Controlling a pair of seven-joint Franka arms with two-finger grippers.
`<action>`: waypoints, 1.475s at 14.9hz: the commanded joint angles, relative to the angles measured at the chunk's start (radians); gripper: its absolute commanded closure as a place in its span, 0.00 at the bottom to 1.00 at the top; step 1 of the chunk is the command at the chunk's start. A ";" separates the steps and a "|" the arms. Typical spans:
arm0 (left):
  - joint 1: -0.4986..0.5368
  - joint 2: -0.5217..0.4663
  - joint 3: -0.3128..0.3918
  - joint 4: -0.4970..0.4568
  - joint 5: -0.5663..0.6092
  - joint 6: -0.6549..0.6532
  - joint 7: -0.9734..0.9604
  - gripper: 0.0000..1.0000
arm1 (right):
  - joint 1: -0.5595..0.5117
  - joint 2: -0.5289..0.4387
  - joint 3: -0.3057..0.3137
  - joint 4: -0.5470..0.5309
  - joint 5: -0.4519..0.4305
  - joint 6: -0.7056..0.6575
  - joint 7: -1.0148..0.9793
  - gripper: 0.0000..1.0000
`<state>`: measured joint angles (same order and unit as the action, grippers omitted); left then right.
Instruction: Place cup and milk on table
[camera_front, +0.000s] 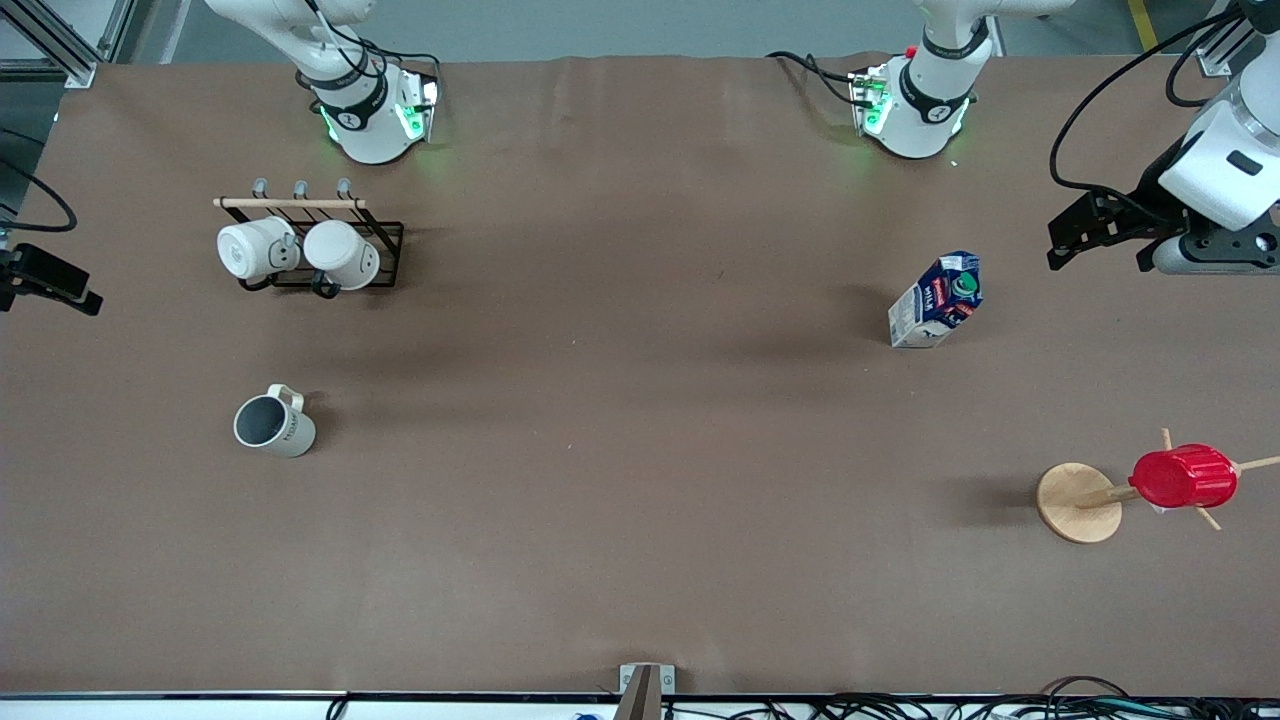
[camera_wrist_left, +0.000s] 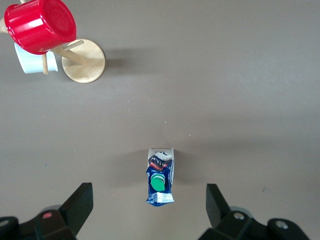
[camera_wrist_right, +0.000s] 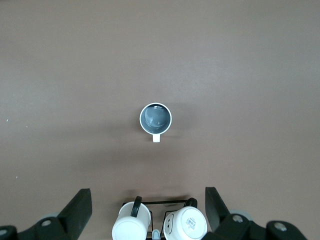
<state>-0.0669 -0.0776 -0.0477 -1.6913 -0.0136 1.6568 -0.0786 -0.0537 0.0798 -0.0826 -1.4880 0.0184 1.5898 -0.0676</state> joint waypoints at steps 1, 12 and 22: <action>0.001 -0.004 -0.001 -0.004 0.021 0.012 0.008 0.01 | 0.009 -0.037 -0.006 -0.041 -0.009 0.013 -0.005 0.00; -0.001 0.009 -0.001 0.001 0.018 0.031 0.005 0.01 | 0.003 -0.026 -0.008 -0.024 -0.014 0.015 -0.005 0.00; 0.004 0.036 0.002 -0.080 0.021 0.090 0.011 0.06 | 0.009 0.035 -0.006 -0.308 -0.015 0.257 -0.006 0.00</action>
<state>-0.0628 -0.0330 -0.0466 -1.7181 -0.0136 1.7123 -0.0785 -0.0472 0.1401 -0.0871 -1.6498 0.0136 1.7379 -0.0686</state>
